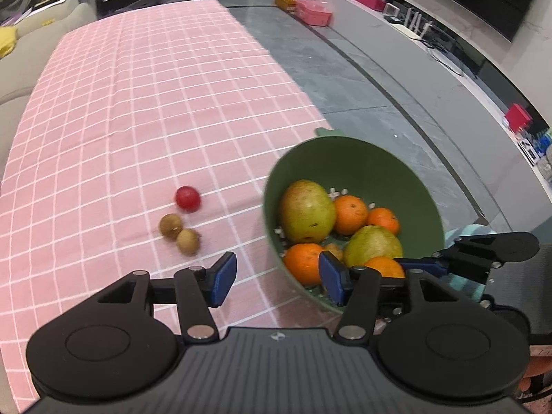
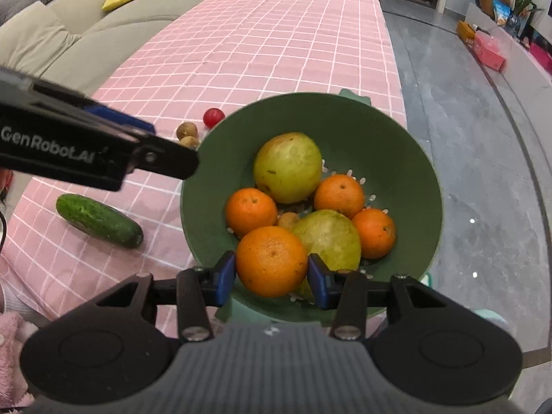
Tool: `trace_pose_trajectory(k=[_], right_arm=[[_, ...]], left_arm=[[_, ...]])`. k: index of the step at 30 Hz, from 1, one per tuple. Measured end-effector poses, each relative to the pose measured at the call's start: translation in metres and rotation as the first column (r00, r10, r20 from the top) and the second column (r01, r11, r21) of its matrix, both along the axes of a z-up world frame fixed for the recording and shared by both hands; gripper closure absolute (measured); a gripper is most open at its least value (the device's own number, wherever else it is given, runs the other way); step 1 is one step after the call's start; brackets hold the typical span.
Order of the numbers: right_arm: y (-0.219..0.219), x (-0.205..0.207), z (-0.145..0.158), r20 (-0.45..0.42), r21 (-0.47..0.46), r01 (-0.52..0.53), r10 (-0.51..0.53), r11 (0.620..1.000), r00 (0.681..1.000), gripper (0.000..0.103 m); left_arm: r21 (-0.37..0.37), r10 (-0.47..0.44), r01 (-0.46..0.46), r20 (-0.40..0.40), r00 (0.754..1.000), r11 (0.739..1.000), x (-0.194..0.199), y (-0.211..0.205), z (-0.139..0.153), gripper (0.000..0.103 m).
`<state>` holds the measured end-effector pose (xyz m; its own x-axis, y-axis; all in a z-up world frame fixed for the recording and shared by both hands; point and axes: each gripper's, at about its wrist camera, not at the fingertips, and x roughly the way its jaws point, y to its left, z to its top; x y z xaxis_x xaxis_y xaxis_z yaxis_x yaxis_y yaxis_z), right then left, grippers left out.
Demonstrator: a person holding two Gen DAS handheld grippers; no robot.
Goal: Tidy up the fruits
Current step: 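Move both tools toward the green cucumber lying on the tablecloth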
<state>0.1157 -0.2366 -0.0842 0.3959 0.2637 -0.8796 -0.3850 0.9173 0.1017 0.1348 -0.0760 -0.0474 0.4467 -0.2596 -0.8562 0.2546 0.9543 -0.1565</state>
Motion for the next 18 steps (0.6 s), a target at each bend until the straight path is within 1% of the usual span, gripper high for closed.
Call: trace_pose_trajectory(k=[6, 10, 13, 14, 15, 18], right_arm=[[-0.003, -0.001, 0.001, 0.000, 0.009, 0.010, -0.010, 1.000, 1.000, 0.060], [-0.004, -0.002, 0.002, 0.009, 0.006, 0.018, -0.018, 1.000, 1.000, 0.057], [-0.005, -0.004, 0.007, 0.039, 0.000, 0.028, -0.028, 1.000, 0.999, 0.046], [-0.005, -0.005, 0.009, 0.053, -0.005, 0.037, -0.036, 0.999, 0.998, 0.039], [-0.006, -0.005, 0.010, 0.069, -0.010, 0.049, -0.048, 0.999, 0.996, 0.036], [-0.007, -0.005, 0.016, 0.103, -0.014, 0.080, -0.078, 0.997, 0.992, 0.035]], left_arm=[[-0.009, 0.002, -0.002, 0.011, 1.000, 1.000, -0.004, 0.009, 0.003, 0.038], [0.009, -0.024, 0.024, 0.028, 0.999, 1.000, -0.012, 0.008, 0.006, 0.038], [0.025, -0.030, 0.029, 0.046, 0.999, 0.999, -0.019, 0.012, 0.007, 0.038], [0.027, -0.026, 0.024, 0.051, 0.998, 0.999, -0.022, 0.014, 0.008, 0.038], [0.025, -0.017, 0.016, 0.056, 0.998, 1.000, -0.025, 0.018, 0.009, 0.038], [0.008, 0.015, -0.016, 0.055, 0.998, 1.000, -0.031, 0.029, 0.009, 0.038]])
